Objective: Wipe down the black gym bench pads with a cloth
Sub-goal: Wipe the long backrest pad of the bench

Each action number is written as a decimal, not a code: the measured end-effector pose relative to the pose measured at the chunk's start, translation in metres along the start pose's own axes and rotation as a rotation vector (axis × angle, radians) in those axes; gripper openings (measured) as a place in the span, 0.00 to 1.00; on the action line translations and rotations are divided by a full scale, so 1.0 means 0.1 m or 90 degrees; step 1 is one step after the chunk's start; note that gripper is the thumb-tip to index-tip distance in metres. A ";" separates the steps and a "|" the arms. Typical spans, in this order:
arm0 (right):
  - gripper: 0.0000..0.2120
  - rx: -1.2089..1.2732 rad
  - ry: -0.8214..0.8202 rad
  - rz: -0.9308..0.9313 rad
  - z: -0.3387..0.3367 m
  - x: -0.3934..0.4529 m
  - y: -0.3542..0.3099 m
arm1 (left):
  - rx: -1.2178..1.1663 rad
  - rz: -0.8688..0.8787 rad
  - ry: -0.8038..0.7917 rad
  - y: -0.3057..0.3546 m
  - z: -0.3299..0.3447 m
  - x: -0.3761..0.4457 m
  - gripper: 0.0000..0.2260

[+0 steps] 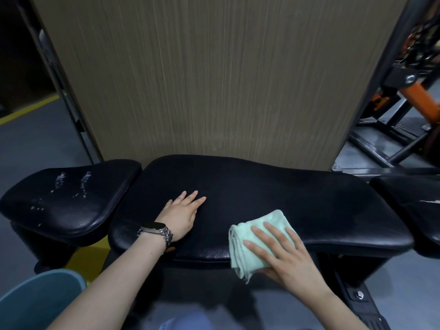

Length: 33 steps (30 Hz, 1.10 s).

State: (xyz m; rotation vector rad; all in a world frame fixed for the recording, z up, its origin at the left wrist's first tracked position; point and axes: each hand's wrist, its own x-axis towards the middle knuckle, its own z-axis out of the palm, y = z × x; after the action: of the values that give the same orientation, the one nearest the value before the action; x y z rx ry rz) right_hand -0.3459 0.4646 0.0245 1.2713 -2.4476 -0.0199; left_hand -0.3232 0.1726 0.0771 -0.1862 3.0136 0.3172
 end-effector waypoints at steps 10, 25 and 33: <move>0.32 -0.002 0.000 0.009 0.00 0.11 -0.29 | -0.007 0.049 -0.005 0.49 0.11 0.13 0.21; 0.31 0.005 0.015 0.023 0.08 -0.16 0.31 | 0.004 0.053 -0.009 0.68 0.13 0.16 0.22; 0.27 -0.015 0.021 0.088 0.00 -0.45 0.83 | 0.011 0.050 -0.006 0.71 0.15 0.18 0.22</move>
State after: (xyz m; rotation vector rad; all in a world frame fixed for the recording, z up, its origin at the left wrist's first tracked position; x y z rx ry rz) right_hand -0.3883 0.5494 0.0251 1.0815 -2.4933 0.0101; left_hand -0.3486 0.2424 0.0747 -0.0646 3.0192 0.2989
